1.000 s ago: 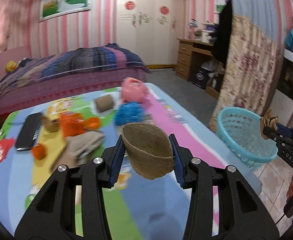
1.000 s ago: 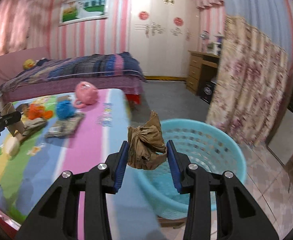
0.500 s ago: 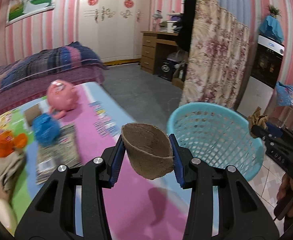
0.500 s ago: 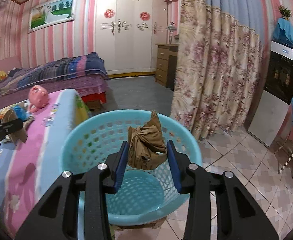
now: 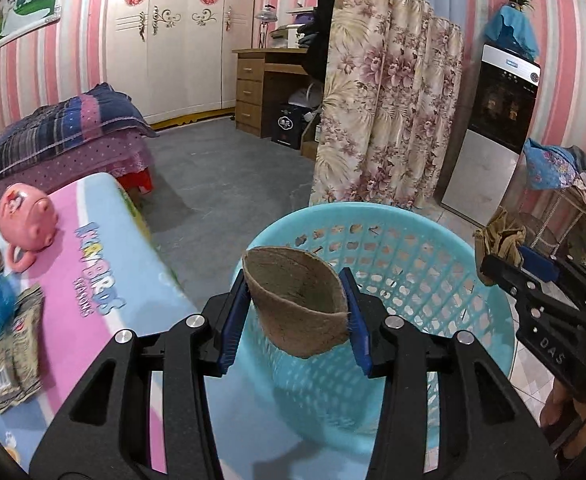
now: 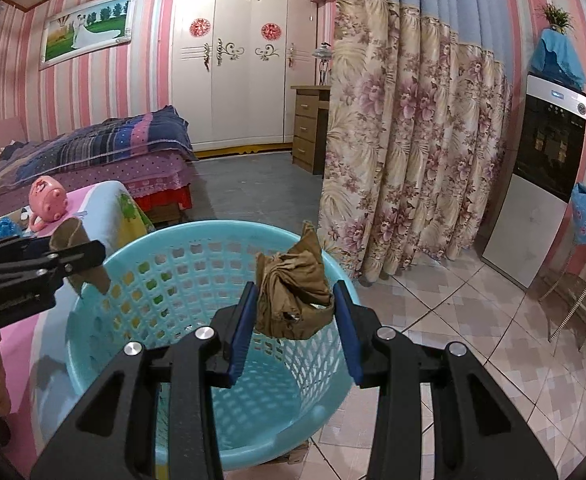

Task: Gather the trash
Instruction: 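Carry the paper cup and crumpled paper to the blue basket and release both, then return both tools to the table and grasp the white round soap with the left tool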

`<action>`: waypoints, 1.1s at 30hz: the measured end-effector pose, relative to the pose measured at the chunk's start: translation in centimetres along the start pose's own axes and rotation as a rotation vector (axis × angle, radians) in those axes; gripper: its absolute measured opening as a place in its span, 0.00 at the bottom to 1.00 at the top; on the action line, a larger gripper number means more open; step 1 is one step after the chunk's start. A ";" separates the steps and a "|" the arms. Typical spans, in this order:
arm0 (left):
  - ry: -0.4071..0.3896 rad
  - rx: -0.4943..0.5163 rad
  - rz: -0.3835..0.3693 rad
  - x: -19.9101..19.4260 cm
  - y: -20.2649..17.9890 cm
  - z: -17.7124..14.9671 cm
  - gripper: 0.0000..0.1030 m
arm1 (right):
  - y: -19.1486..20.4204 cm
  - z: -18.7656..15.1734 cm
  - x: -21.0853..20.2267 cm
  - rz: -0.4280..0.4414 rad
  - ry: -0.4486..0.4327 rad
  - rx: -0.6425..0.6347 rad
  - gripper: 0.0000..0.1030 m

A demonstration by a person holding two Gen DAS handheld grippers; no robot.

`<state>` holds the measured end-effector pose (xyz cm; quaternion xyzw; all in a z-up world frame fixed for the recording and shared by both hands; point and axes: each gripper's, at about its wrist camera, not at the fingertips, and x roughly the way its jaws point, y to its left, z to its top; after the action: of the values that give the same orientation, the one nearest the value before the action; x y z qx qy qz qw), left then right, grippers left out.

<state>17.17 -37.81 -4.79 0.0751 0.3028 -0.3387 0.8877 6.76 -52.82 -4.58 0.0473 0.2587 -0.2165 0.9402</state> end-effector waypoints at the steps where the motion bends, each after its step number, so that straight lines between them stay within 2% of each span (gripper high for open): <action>1: -0.001 -0.003 0.001 0.3 0.0 0.1 0.45 | -0.1 0.0 0.0 0.000 0.001 0.003 0.38; 2: -0.001 -0.005 0.000 0.6 -0.1 0.4 0.48 | -0.2 -0.1 0.1 -0.001 0.001 0.004 0.38; 4: -0.006 -0.012 0.006 0.7 -0.1 0.7 0.72 | -0.3 -0.2 0.2 -0.001 0.003 0.007 0.38; 5: -0.019 -0.015 0.018 0.6 0.0 0.8 0.75 | -0.3 -0.3 0.3 0.000 0.006 0.008 0.38; 13: -0.039 -0.007 0.096 -0.6 1.8 0.3 0.89 | -0.2 -0.9 1.0 0.001 0.022 0.019 0.38; 21: -0.041 -0.060 0.157 -2.5 4.7 -1.0 0.91 | 1.5 -0.5 2.3 0.021 0.029 0.009 0.40; 22: -0.045 -0.065 0.161 -2.8 5.0 -1.1 0.92 | 1.8 -0.3 2.3 0.022 0.024 0.005 0.41; 23: -0.050 -0.072 0.166 -3.2 5.3 -1.1 0.92 | 1.9 -0.3 2.3 0.021 0.022 0.002 0.47; 24: -0.054 -0.079 0.173 -3.5 5.7 -1.1 0.93 | 2.2 -0.2 2.3 0.013 0.018 -0.005 0.58; 26: -0.062 -0.094 0.183 -4.3 6.3 -1.2 0.94 | 2.4 -0.2 2.1 0.007 0.014 -0.008 0.70; 28: -0.068 -0.102 0.192 -5.2 6.9 -1.4 0.94 | 2.5 -0.3 1.8 0.002 0.015 -0.004 0.73; 30: -0.071 -0.106 0.206 -6.0 7.3 -1.6 0.94 | 2.8 -0.6 1.6 -0.003 0.015 0.003 0.91; 33: -0.085 -0.109 0.225 -7.8 7.7 -1.9 0.94 | 3.5 -0.9 0.9 0.025 0.014 0.009 0.91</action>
<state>16.66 -27.00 -2.33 0.0458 0.2723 -0.2230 0.9349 8.52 -49.76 -5.88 0.0564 0.2636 -0.2056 0.9408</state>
